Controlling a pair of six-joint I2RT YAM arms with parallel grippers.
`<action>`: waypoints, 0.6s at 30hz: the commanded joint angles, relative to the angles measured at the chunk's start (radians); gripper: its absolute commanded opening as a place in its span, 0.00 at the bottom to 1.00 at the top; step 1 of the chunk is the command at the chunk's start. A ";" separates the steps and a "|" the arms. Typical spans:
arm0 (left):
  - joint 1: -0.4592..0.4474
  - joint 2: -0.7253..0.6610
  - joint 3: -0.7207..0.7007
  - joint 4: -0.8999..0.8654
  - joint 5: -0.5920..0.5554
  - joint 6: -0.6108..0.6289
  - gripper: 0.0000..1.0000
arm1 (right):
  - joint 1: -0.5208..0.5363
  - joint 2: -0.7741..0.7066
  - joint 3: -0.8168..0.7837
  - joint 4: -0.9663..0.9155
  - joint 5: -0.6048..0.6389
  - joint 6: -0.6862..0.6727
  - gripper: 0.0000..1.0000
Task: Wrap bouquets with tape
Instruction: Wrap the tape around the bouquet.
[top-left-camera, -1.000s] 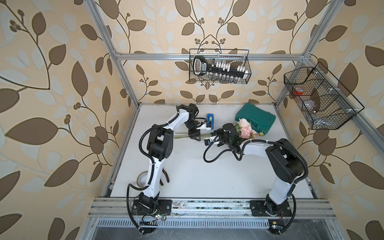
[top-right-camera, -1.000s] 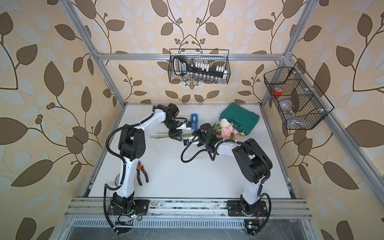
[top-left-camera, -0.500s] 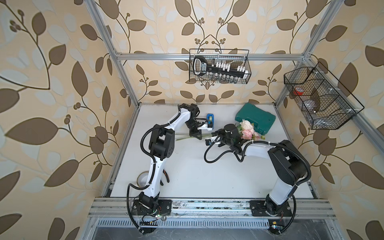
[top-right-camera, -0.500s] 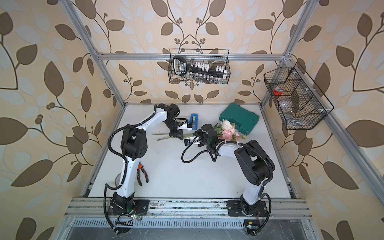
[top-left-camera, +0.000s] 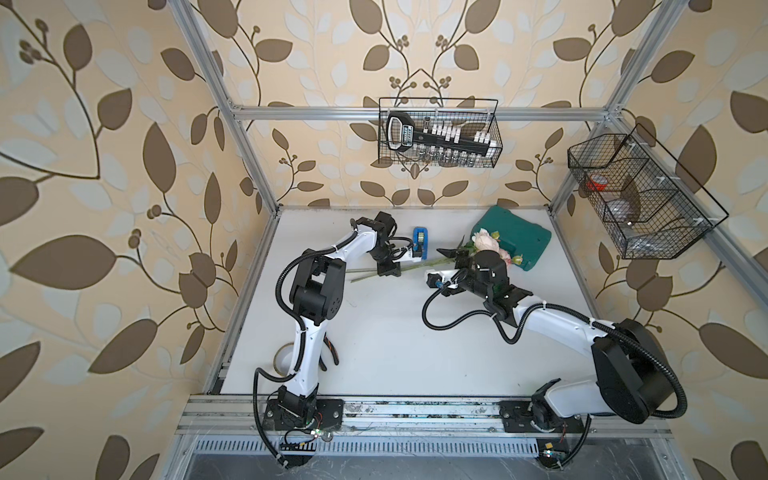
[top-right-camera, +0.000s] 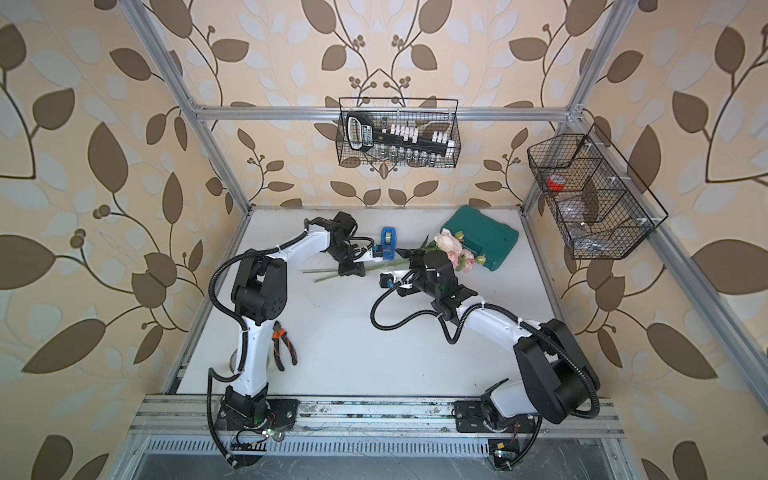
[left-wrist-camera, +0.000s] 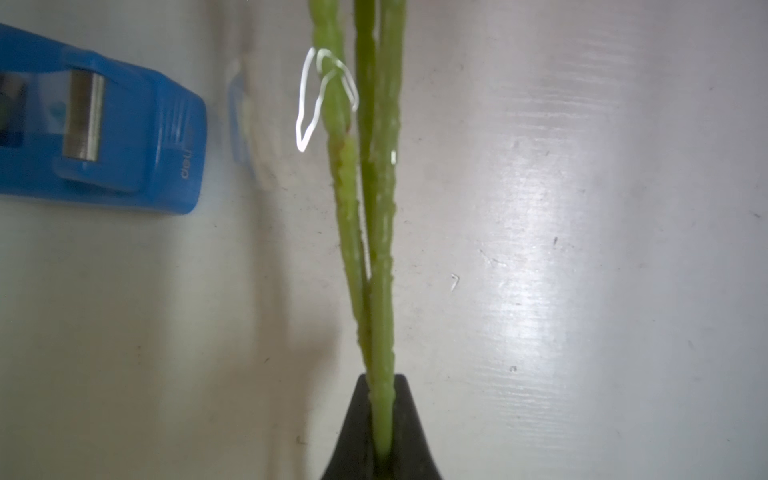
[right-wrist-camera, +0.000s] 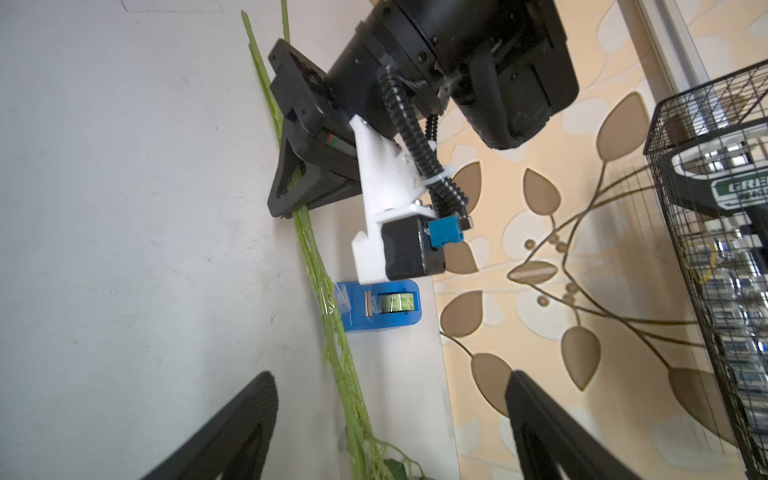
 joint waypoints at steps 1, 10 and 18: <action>-0.020 -0.110 -0.053 0.130 -0.059 0.030 0.00 | -0.032 0.021 0.070 -0.146 -0.058 0.057 0.85; -0.060 -0.219 -0.235 0.362 -0.154 0.100 0.00 | -0.084 0.131 0.252 -0.343 -0.159 0.111 0.74; -0.074 -0.289 -0.365 0.577 -0.216 0.141 0.00 | -0.096 0.239 0.384 -0.455 -0.198 0.144 0.67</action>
